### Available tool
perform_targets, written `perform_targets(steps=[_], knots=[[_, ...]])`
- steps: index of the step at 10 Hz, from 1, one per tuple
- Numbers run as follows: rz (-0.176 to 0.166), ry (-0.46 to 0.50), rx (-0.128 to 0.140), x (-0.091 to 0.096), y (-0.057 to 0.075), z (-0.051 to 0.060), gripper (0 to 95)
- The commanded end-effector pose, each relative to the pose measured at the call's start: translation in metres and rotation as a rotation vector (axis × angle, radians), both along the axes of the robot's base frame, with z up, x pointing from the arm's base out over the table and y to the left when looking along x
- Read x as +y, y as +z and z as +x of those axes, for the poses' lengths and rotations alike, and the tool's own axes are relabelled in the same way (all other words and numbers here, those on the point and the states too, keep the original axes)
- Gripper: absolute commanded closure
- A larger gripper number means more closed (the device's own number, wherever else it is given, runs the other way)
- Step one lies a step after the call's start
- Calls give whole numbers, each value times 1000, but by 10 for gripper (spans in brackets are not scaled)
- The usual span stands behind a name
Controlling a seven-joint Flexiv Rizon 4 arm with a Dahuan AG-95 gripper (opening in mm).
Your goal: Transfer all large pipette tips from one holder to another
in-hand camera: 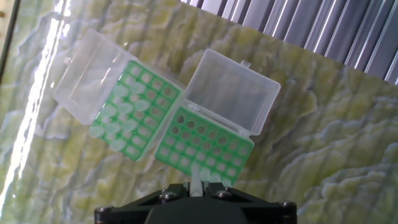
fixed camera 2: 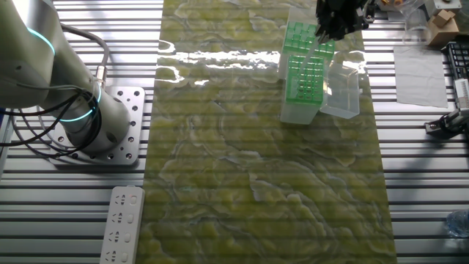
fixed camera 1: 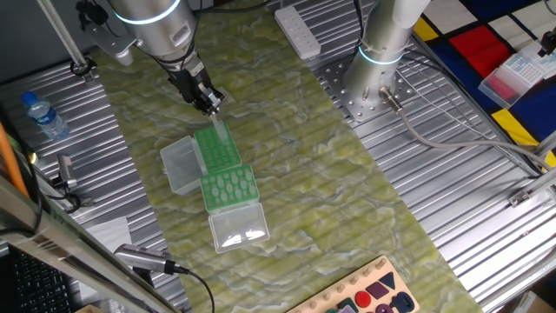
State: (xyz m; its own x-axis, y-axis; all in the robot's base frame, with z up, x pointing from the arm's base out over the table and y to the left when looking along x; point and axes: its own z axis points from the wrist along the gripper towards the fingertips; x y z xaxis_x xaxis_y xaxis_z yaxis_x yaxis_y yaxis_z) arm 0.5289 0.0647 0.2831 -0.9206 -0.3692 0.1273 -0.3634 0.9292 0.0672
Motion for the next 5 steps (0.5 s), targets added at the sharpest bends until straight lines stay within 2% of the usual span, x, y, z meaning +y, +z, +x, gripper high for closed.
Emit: perform_targets(steps=[1,5], knots=[[0,1,-2,-1,0,-2,950],[1,4,-9,-3,-2,-8,950]])
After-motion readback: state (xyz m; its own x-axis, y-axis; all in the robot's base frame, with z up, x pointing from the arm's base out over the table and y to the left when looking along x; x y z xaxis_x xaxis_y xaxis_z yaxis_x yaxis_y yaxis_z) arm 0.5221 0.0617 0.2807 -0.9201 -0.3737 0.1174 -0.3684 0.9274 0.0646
